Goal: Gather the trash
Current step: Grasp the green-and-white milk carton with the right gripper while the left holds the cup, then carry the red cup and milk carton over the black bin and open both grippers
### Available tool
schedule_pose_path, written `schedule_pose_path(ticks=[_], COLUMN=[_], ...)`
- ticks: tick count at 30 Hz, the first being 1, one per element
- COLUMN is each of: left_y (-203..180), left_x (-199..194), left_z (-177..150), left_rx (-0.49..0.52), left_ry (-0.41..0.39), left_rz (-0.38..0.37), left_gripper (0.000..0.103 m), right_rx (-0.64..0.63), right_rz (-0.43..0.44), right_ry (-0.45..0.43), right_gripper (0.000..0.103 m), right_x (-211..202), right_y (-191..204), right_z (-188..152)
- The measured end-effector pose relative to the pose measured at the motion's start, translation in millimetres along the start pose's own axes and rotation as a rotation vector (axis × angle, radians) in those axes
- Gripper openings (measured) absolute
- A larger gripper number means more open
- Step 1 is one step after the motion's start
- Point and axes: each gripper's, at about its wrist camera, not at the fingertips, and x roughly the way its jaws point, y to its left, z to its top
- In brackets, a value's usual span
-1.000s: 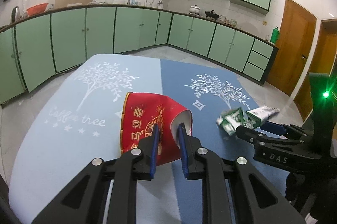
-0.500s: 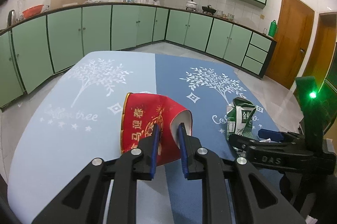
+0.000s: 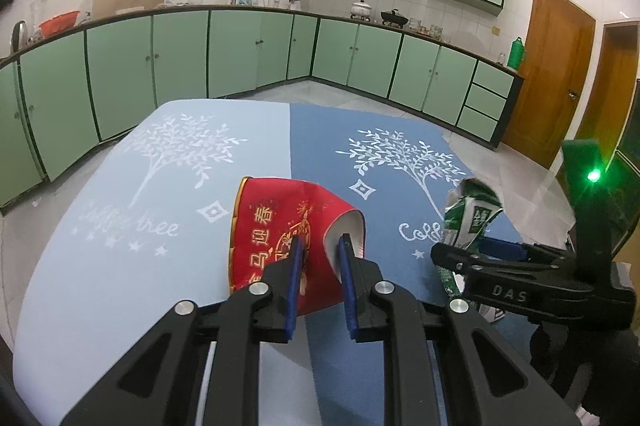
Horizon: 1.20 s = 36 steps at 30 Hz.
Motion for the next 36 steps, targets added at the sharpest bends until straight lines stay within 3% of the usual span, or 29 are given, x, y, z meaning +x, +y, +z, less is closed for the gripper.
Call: schedule_pose_path(ticks=[12,36], left_y=[-25,-101], left_x=[-7,-3], left_z=[18,40], left_rx=[0.036,0.131], left_ry=[-0.045,-0.097], left_rz=[-0.041,-0.138], left_gripper=[0.018,0.018], right_rx=[0.010,0.076], right_rz=[0.031,-0.016], right_ry=[-0.107,-0.226], right_gripper=[0.071,0.067], right_x=[-49,-102], right_y=[-11,-72], right_z=[17,20])
